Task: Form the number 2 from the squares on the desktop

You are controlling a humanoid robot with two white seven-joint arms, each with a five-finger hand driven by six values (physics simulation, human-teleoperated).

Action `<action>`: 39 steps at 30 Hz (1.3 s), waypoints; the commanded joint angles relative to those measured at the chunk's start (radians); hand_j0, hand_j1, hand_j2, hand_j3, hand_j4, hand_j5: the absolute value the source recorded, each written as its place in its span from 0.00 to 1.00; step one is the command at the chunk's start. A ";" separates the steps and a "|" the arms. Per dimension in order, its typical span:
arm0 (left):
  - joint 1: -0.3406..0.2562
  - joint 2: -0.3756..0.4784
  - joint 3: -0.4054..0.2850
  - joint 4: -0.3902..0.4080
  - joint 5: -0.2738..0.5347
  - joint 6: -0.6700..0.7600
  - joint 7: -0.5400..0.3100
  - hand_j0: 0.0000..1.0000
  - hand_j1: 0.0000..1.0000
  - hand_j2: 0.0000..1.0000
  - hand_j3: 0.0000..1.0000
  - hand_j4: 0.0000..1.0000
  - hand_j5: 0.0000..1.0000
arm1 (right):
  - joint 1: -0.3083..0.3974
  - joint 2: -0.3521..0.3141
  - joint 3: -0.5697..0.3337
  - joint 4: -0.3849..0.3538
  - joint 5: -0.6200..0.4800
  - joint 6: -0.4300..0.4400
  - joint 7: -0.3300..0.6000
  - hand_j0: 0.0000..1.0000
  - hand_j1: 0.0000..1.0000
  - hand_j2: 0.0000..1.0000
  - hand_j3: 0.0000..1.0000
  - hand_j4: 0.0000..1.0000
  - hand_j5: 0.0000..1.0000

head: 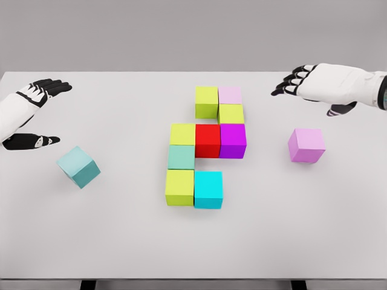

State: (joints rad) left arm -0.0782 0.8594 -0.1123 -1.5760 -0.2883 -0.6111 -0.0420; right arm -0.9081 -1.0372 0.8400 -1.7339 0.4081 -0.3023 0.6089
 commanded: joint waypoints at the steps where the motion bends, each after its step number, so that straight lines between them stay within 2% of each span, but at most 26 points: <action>1: 0.000 0.001 0.000 0.001 0.006 0.000 0.001 1.00 1.00 1.00 1.00 1.00 1.00 | 0.000 -0.001 -0.004 -0.010 0.000 -0.011 0.002 1.00 1.00 1.00 1.00 1.00 1.00; 3: 0.000 0.001 0.000 -0.001 0.006 0.000 -0.009 1.00 1.00 1.00 1.00 1.00 1.00 | -0.002 -0.015 -0.006 -0.015 -0.002 -0.049 0.002 1.00 1.00 1.00 1.00 1.00 1.00; 5: 0.002 -0.002 0.080 0.002 0.009 0.000 -0.160 1.00 1.00 1.00 1.00 1.00 1.00 | 0.003 -0.087 -0.016 -0.019 -0.002 -0.116 0.002 1.00 1.00 1.00 1.00 1.00 1.00; 6: 0.000 -0.014 0.117 0.025 0.027 0.000 -0.286 1.00 1.00 1.00 1.00 1.00 1.00 | 0.015 -0.138 -0.012 -0.019 -0.002 -0.136 -0.079 1.00 1.00 1.00 1.00 1.00 1.00; 7: -0.003 -0.019 0.146 0.034 0.035 0.000 -0.372 1.00 1.00 1.00 1.00 1.00 1.00 | 0.032 -0.188 -0.009 -0.019 -0.002 -0.169 -0.162 1.00 1.00 1.00 1.00 1.00 1.00; 8: -0.003 -0.013 0.196 0.044 0.049 0.000 -0.478 1.00 1.00 1.00 1.00 1.00 1.00 | 0.078 -0.256 -0.004 -0.019 -0.002 -0.179 -0.260 1.00 1.00 1.00 1.00 1.00 1.00; 9: -0.005 -0.005 0.221 0.045 0.058 0.000 -0.559 1.00 1.00 1.00 1.00 1.00 1.00 | 0.106 -0.290 -0.001 -0.019 -0.002 -0.181 -0.317 1.00 1.00 1.00 1.00 1.00 1.00; 11: -0.002 0.056 0.197 0.025 0.145 0.000 -0.569 1.00 1.00 1.00 1.00 1.00 1.00 | 0.112 -0.307 0.016 -0.019 -0.002 -0.179 -0.324 1.00 1.00 1.00 1.00 1.00 1.00; 13: -0.003 0.136 0.106 -0.025 0.216 0.000 -0.569 1.00 1.00 1.00 1.00 1.00 1.00 | 0.110 -0.304 0.014 -0.019 -0.002 -0.192 -0.305 1.00 1.00 1.00 1.00 1.00 1.00; 15: -0.008 0.208 0.053 -0.065 0.253 0.000 -0.569 1.00 1.00 1.00 1.00 1.00 1.00 | 0.109 -0.284 0.011 -0.019 -0.003 -0.218 -0.224 1.00 1.00 1.00 1.00 1.00 1.00; 16: -0.011 0.230 0.049 -0.087 0.270 0.000 -0.569 1.00 1.00 1.00 1.00 1.00 1.00 | 0.109 -0.254 0.011 -0.018 -0.061 -0.216 -0.114 1.00 1.00 1.00 1.00 1.00 1.00; 17: -0.015 0.244 0.049 -0.102 0.273 0.000 -0.569 1.00 1.00 1.00 1.00 1.00 1.00 | 0.110 -0.251 0.010 -0.015 -0.242 -0.202 0.002 1.00 1.00 1.00 1.00 1.00 1.00; 19: -0.023 0.256 0.049 -0.107 0.273 0.000 -0.569 1.00 1.00 1.00 1.00 1.00 1.00 | 0.110 -0.251 -0.016 0.020 -0.584 -0.175 0.002 1.00 1.00 1.00 1.00 1.00 1.00; 20: -0.031 0.256 0.048 -0.108 0.270 0.000 -0.569 1.00 1.00 1.00 1.00 1.00 1.00 | 0.115 -0.261 -0.032 0.030 -0.736 -0.126 0.002 1.00 1.00 1.00 1.00 1.00 1.00; 21: -0.032 0.256 0.040 -0.110 0.264 0.000 -0.569 1.00 1.00 1.00 1.00 1.00 1.00 | 0.117 -0.262 -0.032 0.031 -0.811 -0.086 0.002 1.00 1.00 1.00 1.00 1.00 1.00; 22: -0.035 0.256 0.033 -0.111 0.261 0.000 -0.569 1.00 1.00 1.00 1.00 1.00 1.00 | 0.118 -0.262 -0.027 0.033 -0.825 -0.069 0.002 1.00 1.00 1.00 1.00 1.00 1.00; 24: -0.048 0.254 0.017 -0.121 0.241 0.000 -0.569 1.00 1.00 1.00 1.00 1.00 1.00 | 0.143 -0.250 -0.024 0.033 -0.835 0.040 0.002 1.00 1.00 1.00 1.00 1.00 1.00; 25: -0.072 0.253 -0.003 -0.121 0.228 0.000 -0.569 1.00 1.00 1.00 1.00 1.00 1.00 | 0.146 -0.250 -0.024 0.036 -0.839 0.097 0.002 1.00 1.00 1.00 1.00 1.00 1.00; 27: -0.158 0.251 -0.099 -0.119 0.227 0.000 -0.569 1.00 1.00 1.00 1.00 1.00 1.00 | 0.144 -0.222 -0.024 0.053 -0.839 0.161 0.002 1.00 1.00 1.00 1.00 1.00 1.00; 28: -0.182 0.251 -0.130 -0.116 0.228 0.000 -0.569 1.00 1.00 1.00 1.00 1.00 1.00 | 0.144 -0.218 -0.024 0.063 -0.839 0.176 0.002 1.00 1.00 1.00 1.00 1.00 1.00; 29: -0.236 0.251 -0.196 -0.110 0.230 0.000 -0.569 1.00 1.00 1.00 1.00 1.00 1.00 | 0.146 -0.195 -0.022 0.096 -0.838 0.213 0.002 1.00 1.00 1.00 1.00 1.00 1.00; 32: -0.304 0.251 -0.263 -0.107 0.238 0.000 -0.569 1.00 1.00 1.00 1.00 1.00 1.00 | 0.146 -0.159 0.027 0.139 -0.838 0.226 0.002 1.00 1.00 1.00 1.00 1.00 1.00; 34: -0.367 0.254 -0.323 -0.098 0.281 0.000 -0.569 1.00 1.00 1.00 1.00 1.00 1.00 | 0.152 -0.144 0.042 0.163 -0.839 0.226 0.002 1.00 1.00 1.00 1.00 1.00 1.00; 36: -0.460 0.254 -0.421 -0.075 0.340 0.000 -0.569 1.00 1.00 1.00 1.00 1.00 1.00 | 0.161 -0.142 0.042 0.181 -0.841 0.227 0.002 1.00 1.00 1.00 1.00 1.00 1.00; 39: -0.554 0.257 -0.541 -0.065 0.403 0.000 -0.569 1.00 1.00 1.00 1.00 1.00 1.00 | 0.160 -0.107 0.042 0.240 -0.841 0.258 0.002 1.00 1.00 1.00 1.00 1.00 1.00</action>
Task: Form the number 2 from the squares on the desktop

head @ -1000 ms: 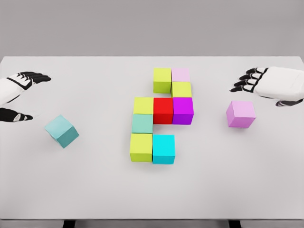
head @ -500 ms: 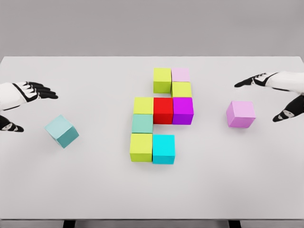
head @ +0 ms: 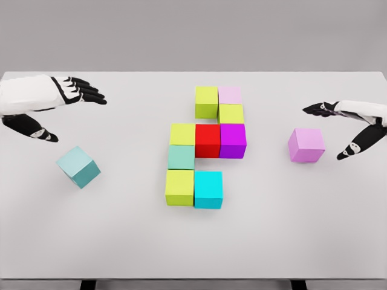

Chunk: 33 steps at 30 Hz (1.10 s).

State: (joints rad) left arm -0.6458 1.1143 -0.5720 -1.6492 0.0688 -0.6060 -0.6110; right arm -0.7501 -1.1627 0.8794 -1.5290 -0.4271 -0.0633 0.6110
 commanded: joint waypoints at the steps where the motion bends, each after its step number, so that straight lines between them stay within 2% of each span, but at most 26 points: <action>1: 0.000 0.002 -0.109 0.012 0.063 0.051 0.000 1.00 1.00 1.00 1.00 1.00 1.00 | 0.000 0.040 0.003 0.047 -0.005 0.023 0.000 1.00 1.00 1.00 1.00 1.00 1.00; 2: 0.000 0.002 -0.111 0.012 0.063 0.078 0.000 1.00 1.00 1.00 1.00 1.00 1.00 | 0.000 0.047 0.003 0.047 -0.005 0.025 0.000 1.00 1.00 1.00 1.00 1.00 1.00; 4: 0.003 0.010 -0.115 0.012 0.065 0.164 0.000 1.00 1.00 1.00 1.00 1.00 1.00 | -0.003 0.075 0.003 0.047 -0.005 0.091 0.000 1.00 1.00 1.00 1.00 1.00 1.00; 10: 0.011 0.058 -0.155 0.008 0.082 0.180 0.000 1.00 1.00 1.00 1.00 1.00 1.00 | -0.006 0.113 0.003 0.075 -0.001 0.100 0.000 1.00 1.00 1.00 1.00 1.00 1.00; 16: 0.011 0.078 -0.195 0.003 0.074 0.186 0.000 1.00 1.00 1.00 1.00 1.00 1.00 | 0.000 0.135 0.006 0.070 0.004 0.112 0.000 1.00 1.00 1.00 1.00 1.00 1.00; 20: 0.011 0.079 -0.217 0.003 0.068 0.264 0.000 1.00 1.00 1.00 1.00 1.00 1.00 | 0.000 0.152 0.006 0.075 0.001 0.112 0.000 1.00 1.00 1.00 1.00 1.00 1.00; 24: 0.012 0.067 -0.220 0.003 -0.007 0.272 0.000 1.00 1.00 1.00 1.00 1.00 1.00 | 0.001 0.173 0.006 0.145 0.011 0.111 0.000 1.00 1.00 1.00 1.00 1.00 1.00; 28: 0.012 0.052 -0.236 0.003 -0.096 0.272 0.000 1.00 1.00 1.00 1.00 1.00 1.00 | 0.001 0.187 0.010 0.153 0.014 0.111 0.000 1.00 1.00 1.00 1.00 1.00 1.00; 33: 0.012 0.024 -0.240 0.006 -0.139 0.278 0.000 1.00 1.00 1.00 1.00 1.00 1.00 | 0.003 0.207 0.012 0.173 0.022 0.109 0.000 1.00 1.00 1.00 1.00 1.00 1.00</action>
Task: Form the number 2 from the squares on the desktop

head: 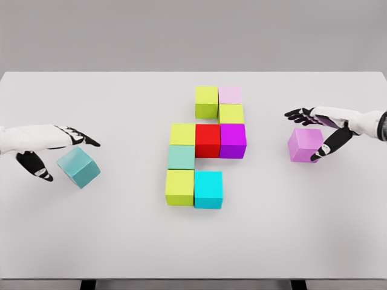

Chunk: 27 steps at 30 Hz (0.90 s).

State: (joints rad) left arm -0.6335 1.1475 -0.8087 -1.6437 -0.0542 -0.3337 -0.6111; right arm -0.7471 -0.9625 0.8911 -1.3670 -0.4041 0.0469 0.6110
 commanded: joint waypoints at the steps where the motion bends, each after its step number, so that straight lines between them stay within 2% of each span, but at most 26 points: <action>1: 0.000 -0.018 -0.003 0.004 -0.032 0.009 0.000 1.00 1.00 1.00 1.00 1.00 1.00 | 0.000 0.014 0.008 0.013 0.004 -0.001 0.000 1.00 1.00 1.00 1.00 1.00 1.00; 7: 0.000 -0.040 -0.006 0.007 -0.042 0.009 0.000 1.00 1.00 1.00 1.00 1.00 1.00 | 0.000 0.027 0.020 0.020 0.005 -0.004 0.000 1.00 1.00 1.00 1.00 1.00 1.00; 11: 0.000 -0.054 -0.012 0.013 -0.053 0.021 0.000 0.98 0.98 0.98 0.98 0.98 0.98 | 0.000 0.041 0.020 0.068 0.016 -0.012 0.000 1.00 1.00 1.00 1.00 1.00 1.00; 15: 0.000 -0.061 -0.021 0.015 -0.061 0.038 0.000 0.98 0.98 0.98 0.98 0.98 0.98 | 0.000 0.041 0.019 0.071 0.048 -0.012 0.000 0.98 0.98 0.98 0.98 0.98 0.98; 16: 0.000 -0.061 -0.023 0.015 -0.062 0.038 0.000 0.98 0.98 0.98 0.98 0.98 0.98 | 0.000 0.041 0.019 0.071 0.060 -0.010 0.000 0.93 0.93 0.93 0.93 0.93 0.93; 17: 0.000 -0.061 -0.032 0.016 -0.062 0.038 0.000 0.98 0.98 0.98 0.98 0.98 0.98 | 0.000 0.041 0.019 0.069 0.060 -0.012 0.000 0.79 0.79 0.79 0.79 0.79 0.79; 19: 0.000 -0.072 -0.035 0.031 -0.078 0.039 0.000 0.98 0.98 0.98 0.98 0.98 0.98 | 0.000 0.041 0.019 0.068 0.060 -0.012 0.000 0.60 0.60 0.60 0.60 0.60 0.60; 20: 0.000 -0.078 -0.035 0.033 -0.082 0.039 0.000 0.98 0.98 0.98 0.98 0.98 0.98 | 0.000 0.041 0.019 0.068 0.060 -0.012 0.000 0.59 0.59 0.59 0.59 0.59 0.59; 21: 0.000 -0.083 -0.035 0.042 -0.091 0.039 0.000 0.98 0.98 0.98 0.98 0.98 0.98 | 0.000 0.041 0.019 0.063 0.060 -0.013 0.000 0.52 0.52 0.52 0.52 0.52 0.52; 24: 0.000 -0.088 -0.041 0.044 -0.099 0.039 0.000 0.98 0.98 0.98 0.98 0.98 0.98 | 0.000 0.041 0.019 0.040 0.068 -0.022 0.000 0.50 0.50 0.50 0.50 0.50 0.50; 27: 0.000 -0.088 -0.041 0.044 -0.099 0.041 0.000 0.97 0.97 0.97 0.97 0.97 0.97 | -0.003 0.025 0.011 -0.032 0.094 -0.042 0.000 0.50 0.50 0.50 0.50 0.50 0.50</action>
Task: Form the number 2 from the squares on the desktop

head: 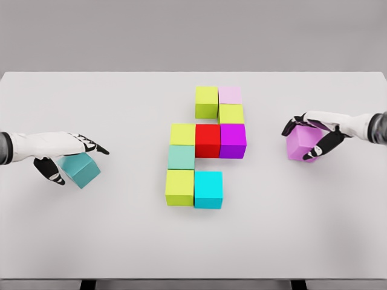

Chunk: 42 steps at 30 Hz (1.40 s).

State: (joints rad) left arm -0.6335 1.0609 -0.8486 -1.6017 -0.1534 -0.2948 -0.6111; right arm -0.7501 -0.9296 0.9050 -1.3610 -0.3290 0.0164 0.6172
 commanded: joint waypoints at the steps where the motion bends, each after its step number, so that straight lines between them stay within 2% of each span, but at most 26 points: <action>1: 0.000 -0.001 -0.001 0.002 0.000 0.002 0.000 0.97 0.97 0.97 0.97 0.97 0.97 | -0.002 -0.014 -0.005 -0.061 0.036 -0.030 -0.006 0.50 0.50 0.50 0.50 0.50 0.50; 3: 0.000 -0.001 -0.003 0.000 0.000 0.002 0.000 0.95 0.95 0.95 0.95 0.95 0.95 | -0.005 -0.025 -0.005 -0.099 0.053 -0.059 -0.006 0.50 0.50 0.50 0.50 0.50 0.50; 6: 0.000 -0.001 -0.003 0.002 -0.003 0.002 0.000 0.92 0.92 0.92 0.92 0.92 0.92 | -0.006 -0.103 -0.006 -0.228 0.091 -0.128 -0.006 0.50 0.50 0.50 0.50 0.50 0.50; 9: 0.002 -0.001 -0.003 0.000 -0.011 0.000 0.000 0.89 0.89 0.89 0.89 0.89 0.89 | -0.003 -0.147 -0.005 -0.309 0.137 -0.216 -0.006 0.51 0.51 0.51 0.51 0.51 0.51; 11: 0.008 -0.001 -0.003 0.000 -0.012 0.002 0.000 0.84 0.84 0.84 0.84 0.84 0.84 | 0.000 -0.218 -0.005 -0.371 0.137 -0.305 -0.006 0.52 0.52 0.52 0.52 0.52 0.52; 12: 0.009 -0.001 -0.003 0.000 -0.011 0.002 0.000 0.81 0.81 0.81 0.81 0.81 0.81 | 0.000 -0.233 -0.005 -0.392 0.136 -0.326 -0.006 0.53 0.53 0.53 0.53 0.53 0.53; 15: 0.009 -0.001 -0.003 0.000 -0.012 0.000 0.000 0.75 0.75 0.75 0.75 0.75 0.75 | 0.012 -0.233 0.008 -0.392 0.136 -0.432 -0.006 0.54 0.54 0.54 0.54 0.54 0.54; 16: 0.009 0.001 -0.003 0.000 -0.011 0.000 0.000 0.71 0.71 0.71 0.71 0.71 0.71 | 0.015 -0.230 0.008 -0.392 0.133 -0.443 -0.006 0.55 0.55 0.55 0.55 0.55 0.55; 20: 0.009 0.001 -0.003 0.000 -0.011 0.000 0.000 0.60 0.60 0.60 0.60 0.60 0.60 | 0.031 -0.189 0.028 -0.392 0.076 -0.377 -0.006 0.59 0.59 0.59 0.59 0.59 0.59; 24: 0.008 0.001 -0.001 -0.001 -0.011 0.000 0.000 0.49 0.49 0.49 0.49 0.49 0.49 | 0.035 -0.161 0.029 -0.392 -0.050 -0.299 -0.006 0.58 0.58 0.58 0.58 0.58 0.58; 26: 0.006 0.001 0.000 -0.001 -0.009 0.000 0.000 0.47 0.47 0.47 0.47 0.47 0.47 | 0.041 -0.132 0.054 -0.392 -0.088 -0.294 -0.006 0.59 0.59 0.59 0.59 0.59 0.59; 32: -0.003 -0.010 0.011 0.000 -0.011 0.006 0.000 0.43 0.43 0.43 0.43 0.43 0.43 | 0.080 -0.107 0.086 -0.392 -0.148 -0.297 -0.006 0.61 0.61 0.61 0.61 0.61 0.61; 36: -0.009 -0.036 0.017 0.002 -0.009 0.051 0.000 0.43 0.43 0.43 0.43 0.43 0.43 | 0.097 -0.107 0.086 -0.392 -0.252 -0.290 -0.006 0.61 0.61 0.61 0.61 0.61 0.61; 42: -0.041 -0.088 0.020 0.002 -0.006 0.192 0.000 0.43 0.43 0.43 0.43 0.43 0.43 | 0.114 -0.140 0.074 -0.391 -0.286 -0.247 -0.006 0.61 0.61 0.61 0.61 0.61 0.61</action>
State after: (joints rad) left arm -0.6811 0.9902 -0.8299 -1.6006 -0.1640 -0.1470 -0.6118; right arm -0.6366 -1.0574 0.9849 -1.7516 -0.5891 -0.2423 0.6113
